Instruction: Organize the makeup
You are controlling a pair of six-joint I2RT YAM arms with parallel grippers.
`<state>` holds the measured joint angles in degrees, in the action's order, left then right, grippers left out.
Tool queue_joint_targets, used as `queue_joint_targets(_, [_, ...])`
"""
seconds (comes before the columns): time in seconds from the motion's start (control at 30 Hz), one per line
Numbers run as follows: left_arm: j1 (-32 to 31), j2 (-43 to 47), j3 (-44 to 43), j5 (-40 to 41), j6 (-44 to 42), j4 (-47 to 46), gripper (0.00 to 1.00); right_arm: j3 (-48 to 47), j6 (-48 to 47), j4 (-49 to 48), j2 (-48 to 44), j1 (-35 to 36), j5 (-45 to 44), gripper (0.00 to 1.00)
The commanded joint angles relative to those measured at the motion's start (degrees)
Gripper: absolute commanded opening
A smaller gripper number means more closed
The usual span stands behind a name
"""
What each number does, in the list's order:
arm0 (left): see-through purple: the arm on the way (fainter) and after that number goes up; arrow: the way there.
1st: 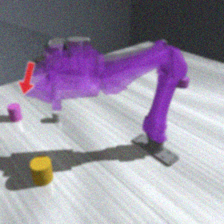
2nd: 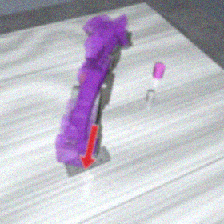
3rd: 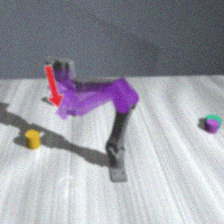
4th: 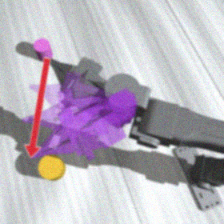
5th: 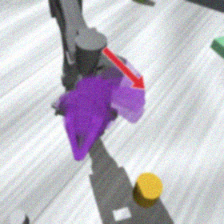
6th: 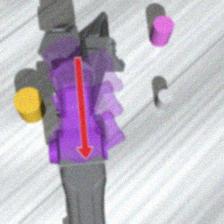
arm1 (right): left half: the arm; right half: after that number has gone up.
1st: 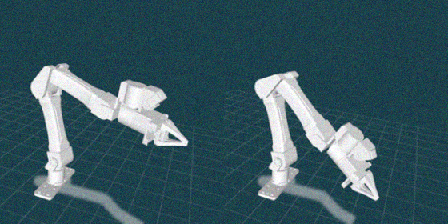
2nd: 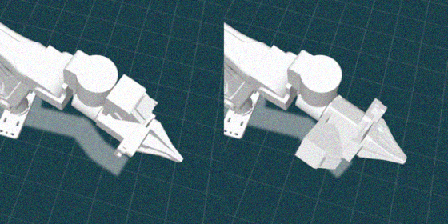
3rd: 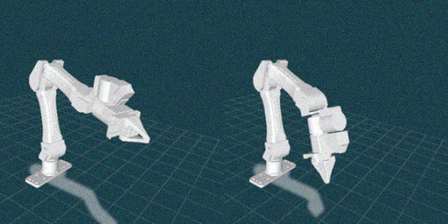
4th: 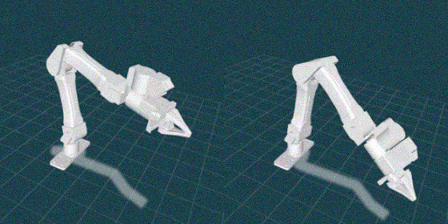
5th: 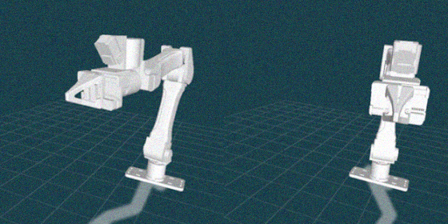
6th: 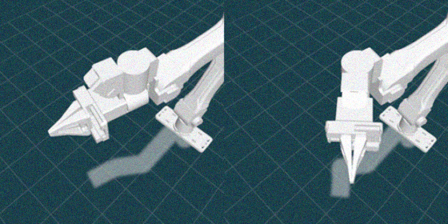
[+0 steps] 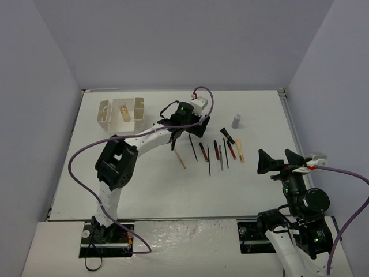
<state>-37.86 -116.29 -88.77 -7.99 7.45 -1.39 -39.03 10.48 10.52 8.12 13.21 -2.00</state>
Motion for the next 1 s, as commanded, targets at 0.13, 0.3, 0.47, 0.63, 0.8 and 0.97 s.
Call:
queue_joint_targets(0.13, [-0.4, -2.7, -7.3, 4.2, 1.7, -9.9, 0.75, 0.1, -0.2, -4.9, 0.3, 0.3, 1.3, 1.00])
queue_joint_targets(0.3, [-0.4, -6.6, -10.6, 4.7, 2.2, -10.0, 0.72, 0.0, -0.4, -4.9, 0.5, 0.3, 1.4, 1.00])
queue_joint_targets(0.47, [-0.4, -8.6, -12.4, 4.7, 2.8, -10.5, 0.67, 0.2, -0.4, -4.9, 0.5, 0.4, 1.4, 1.00])
queue_joint_targets(0.63, [-0.4, -9.2, -12.9, 4.9, 3.2, -10.5, 0.46, 0.2, -0.5, -4.9, 0.6, 0.3, 1.4, 1.00])
queue_joint_targets(0.8, [-0.4, -7.0, -11.1, 5.6, 2.8, -11.9, 0.08, 0.2, -0.5, -4.9, 0.4, 0.3, 1.4, 1.00])
queue_joint_targets(0.97, [-0.3, -1.5, -8.4, 6.9, 1.7, -12.2, 0.00, 0.2, -0.4, -5.0, 0.3, 0.3, 1.4, 1.00])
